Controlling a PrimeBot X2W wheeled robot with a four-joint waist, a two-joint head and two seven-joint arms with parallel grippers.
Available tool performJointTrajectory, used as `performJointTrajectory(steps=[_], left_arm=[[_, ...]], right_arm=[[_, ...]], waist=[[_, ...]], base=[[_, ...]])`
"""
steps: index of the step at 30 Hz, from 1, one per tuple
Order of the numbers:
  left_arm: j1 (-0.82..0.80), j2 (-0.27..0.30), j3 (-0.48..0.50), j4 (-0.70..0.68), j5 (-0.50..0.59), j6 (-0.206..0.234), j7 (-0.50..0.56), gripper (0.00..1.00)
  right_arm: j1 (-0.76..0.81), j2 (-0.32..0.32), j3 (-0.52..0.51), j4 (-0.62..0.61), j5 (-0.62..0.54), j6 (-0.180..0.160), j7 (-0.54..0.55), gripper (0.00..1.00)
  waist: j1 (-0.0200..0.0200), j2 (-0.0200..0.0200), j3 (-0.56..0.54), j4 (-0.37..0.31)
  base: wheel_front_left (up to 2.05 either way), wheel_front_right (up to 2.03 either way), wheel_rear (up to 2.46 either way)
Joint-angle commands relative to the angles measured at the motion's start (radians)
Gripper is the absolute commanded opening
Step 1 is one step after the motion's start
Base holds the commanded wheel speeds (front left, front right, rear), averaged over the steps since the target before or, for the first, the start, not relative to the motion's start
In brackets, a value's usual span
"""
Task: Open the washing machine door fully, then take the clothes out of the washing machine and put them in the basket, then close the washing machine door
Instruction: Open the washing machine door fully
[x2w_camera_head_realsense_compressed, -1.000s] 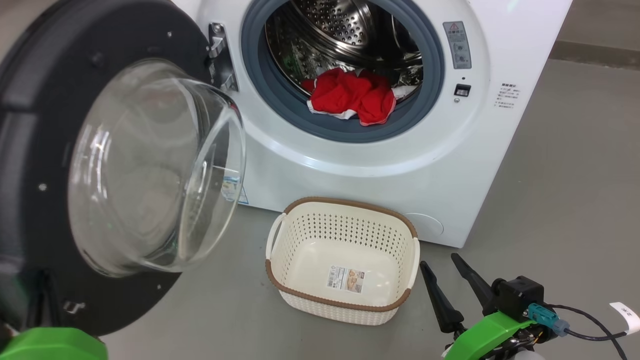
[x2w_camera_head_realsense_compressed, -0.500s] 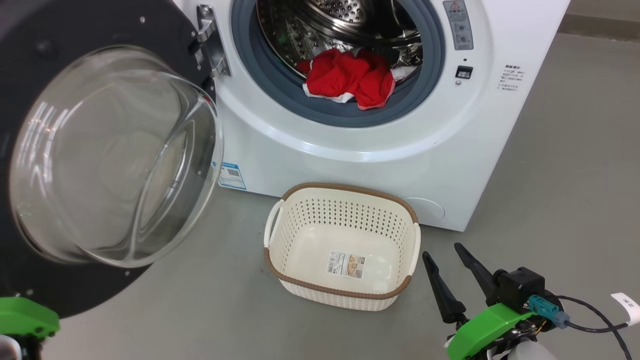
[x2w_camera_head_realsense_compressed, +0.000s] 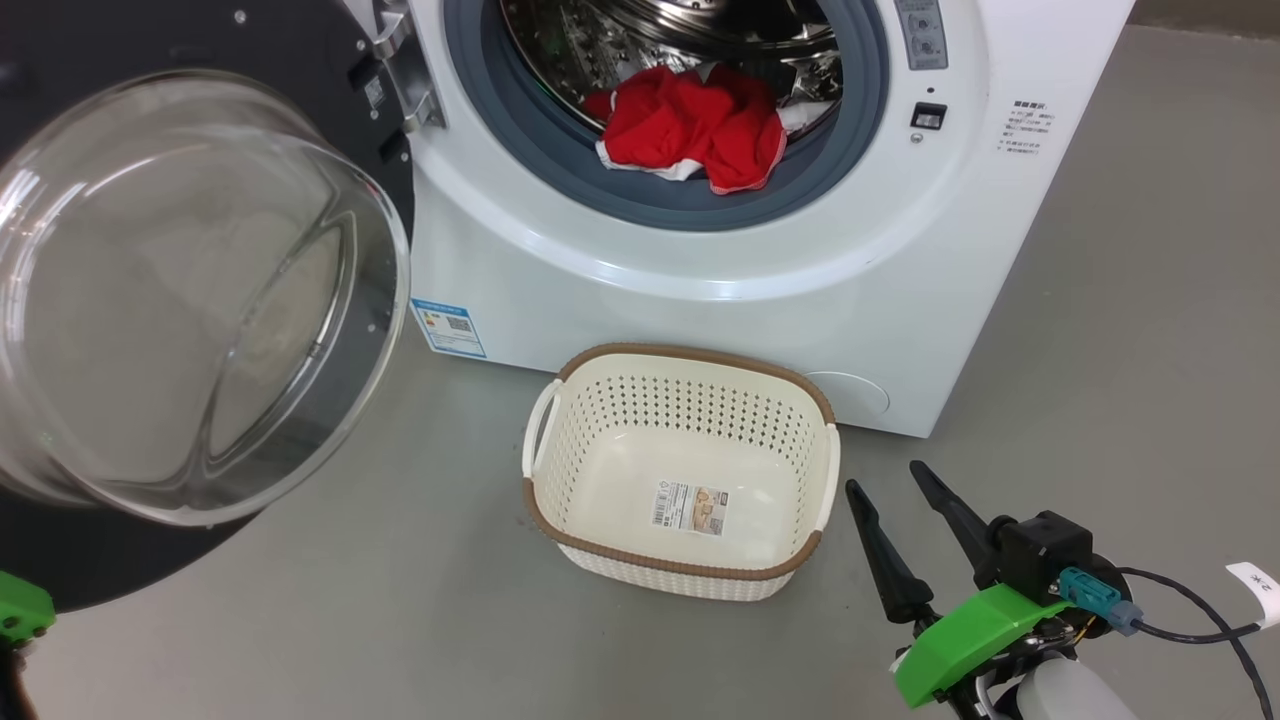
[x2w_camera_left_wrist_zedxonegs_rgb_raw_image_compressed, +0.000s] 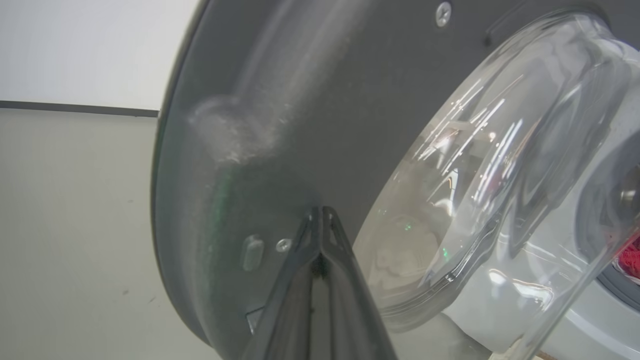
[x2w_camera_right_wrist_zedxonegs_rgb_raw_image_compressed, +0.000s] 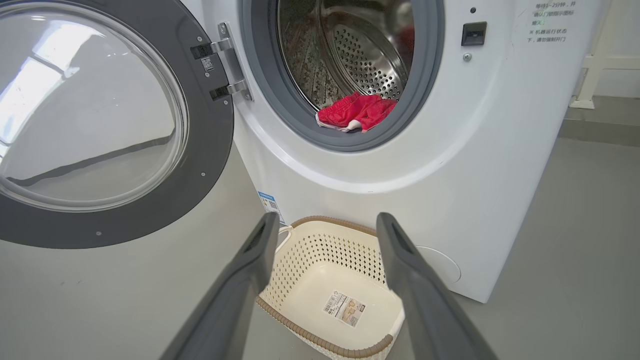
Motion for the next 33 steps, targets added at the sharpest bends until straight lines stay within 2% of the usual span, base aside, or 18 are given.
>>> performJointTrajectory(steps=[1,10,11,12,13,14,21,27,33], left_arm=[[-0.042,0.069,0.039,-0.010,0.001,-0.007,-0.012,0.00],[-0.005,0.046,0.037,-0.036,0.030,-0.014,-0.019,0.00],[0.006,0.044,0.034,-0.050,0.037,-0.014,-0.020,0.09],[0.018,0.041,0.035,-0.067,0.040,-0.012,-0.020,0.33],[0.030,0.037,0.038,-0.087,0.043,-0.008,-0.020,0.52],[0.042,0.034,0.043,-0.110,0.045,-0.005,-0.020,1.00],[0.138,0.011,0.041,-0.314,0.060,0.015,-0.016,1.00],[0.207,-0.026,0.005,-0.520,0.056,0.004,-0.002,1.00],[0.263,-0.050,-0.029,-0.608,0.055,-0.008,0.017,1.00]], right_arm=[[-0.031,-0.003,0.026,-0.020,-0.009,0.007,-0.009,1.00],[-0.030,0.007,0.028,-0.021,0.006,0.007,-0.009,1.00],[-0.028,0.008,0.028,-0.022,0.007,0.007,-0.009,1.00],[-0.026,0.009,0.027,-0.022,0.009,0.007,-0.009,1.00],[-0.025,0.010,0.026,-0.023,0.011,0.007,-0.009,1.00],[-0.023,0.011,0.025,-0.024,0.013,0.007,-0.009,1.00],[-0.011,0.015,0.016,-0.031,0.023,0.007,-0.009,1.00],[-0.003,0.016,0.019,-0.051,0.041,0.007,-0.009,1.00],[0.003,0.016,0.006,-0.068,0.045,0.007,-0.009,1.00]], waist=[[0.0000,0.0000,0.001,-0.002],[0.0000,0.0000,-0.019,-0.027],[0.0000,0.0000,-0.023,-0.030],[0.0000,0.0000,-0.027,-0.033],[0.0000,0.0000,-0.031,-0.036],[0.0000,0.0000,-0.036,-0.040],[0.0000,0.0000,-0.067,-0.073],[0.0000,0.0000,-0.094,-0.124],[0.0000,0.0000,-0.110,-0.180]], base=[[0.00,0.00,0.00],[0.00,0.00,0.00],[0.00,0.00,0.00],[0.00,0.00,0.00],[0.00,0.00,0.00],[0.00,0.00,0.00],[0.00,0.00,0.00],[0.00,0.00,0.00],[0.00,0.00,0.00]])
